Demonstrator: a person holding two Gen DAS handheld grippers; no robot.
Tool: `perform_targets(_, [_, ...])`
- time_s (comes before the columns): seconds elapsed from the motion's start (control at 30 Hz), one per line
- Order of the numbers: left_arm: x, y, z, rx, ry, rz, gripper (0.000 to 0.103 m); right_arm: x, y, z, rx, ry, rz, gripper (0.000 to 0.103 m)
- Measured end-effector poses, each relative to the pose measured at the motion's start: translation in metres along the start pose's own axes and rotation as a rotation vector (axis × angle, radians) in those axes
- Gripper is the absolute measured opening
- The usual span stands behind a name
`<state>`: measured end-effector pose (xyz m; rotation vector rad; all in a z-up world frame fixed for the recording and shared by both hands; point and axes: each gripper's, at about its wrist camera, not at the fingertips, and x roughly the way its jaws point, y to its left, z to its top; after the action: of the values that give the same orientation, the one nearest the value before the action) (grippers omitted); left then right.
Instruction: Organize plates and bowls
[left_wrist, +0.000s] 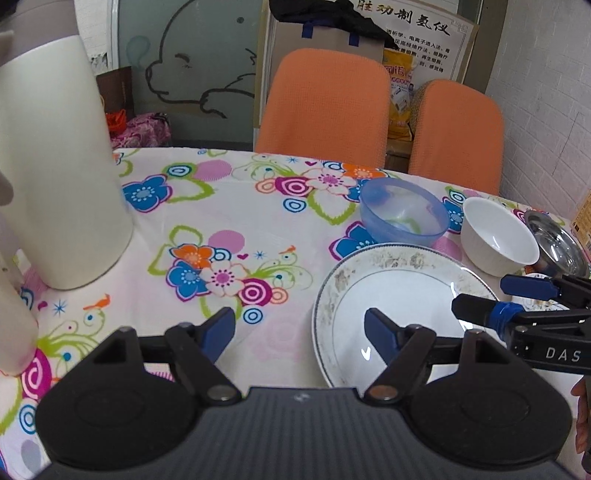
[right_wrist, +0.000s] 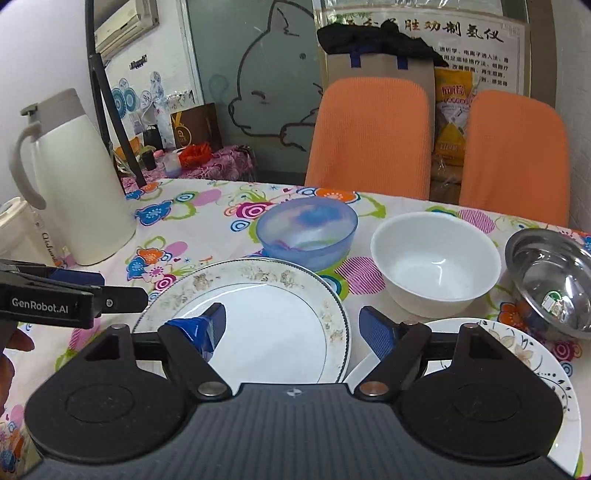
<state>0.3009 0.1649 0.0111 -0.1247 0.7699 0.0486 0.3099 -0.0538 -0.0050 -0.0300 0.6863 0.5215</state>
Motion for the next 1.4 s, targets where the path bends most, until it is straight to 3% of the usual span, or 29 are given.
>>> perform_targets(0.33, [0.020,-0.015,0.003,0.057,-0.002,0.015,0.077,0.030,-0.003,-0.001,0.003,0.069,0.035,0.066])
perform_targets(0.53, [0.023,-0.008,0.003,0.038,0.005,0.009,0.077,0.035,0.007,-0.003,-0.044,0.092,-0.016,0.068])
perform_targets(0.67, [0.020,-0.003,0.002,0.029,-0.001,0.017,0.077,0.037,0.018,-0.004,-0.061,0.081,-0.062,0.070])
perform_targets(0.9, [0.014,0.015,-0.001,0.004,0.003,0.041,0.077,0.041,0.026,-0.003,-0.038,0.065,0.008,0.070])
perform_targets(1.0, [0.022,0.013,-0.004,0.003,0.020,0.027,0.077,0.037,0.022,-0.009,-0.006,0.070,0.007,0.068])
perform_targets(1.13, [0.034,0.002,-0.009,0.011,0.054,0.000,0.077,0.035,0.036,-0.017,-0.099,0.076,-0.012,0.070])
perform_targets(1.4, [0.034,0.003,-0.015,0.020,0.031,0.015,0.074,0.028,0.037,-0.028,-0.097,0.018,-0.016,0.071])
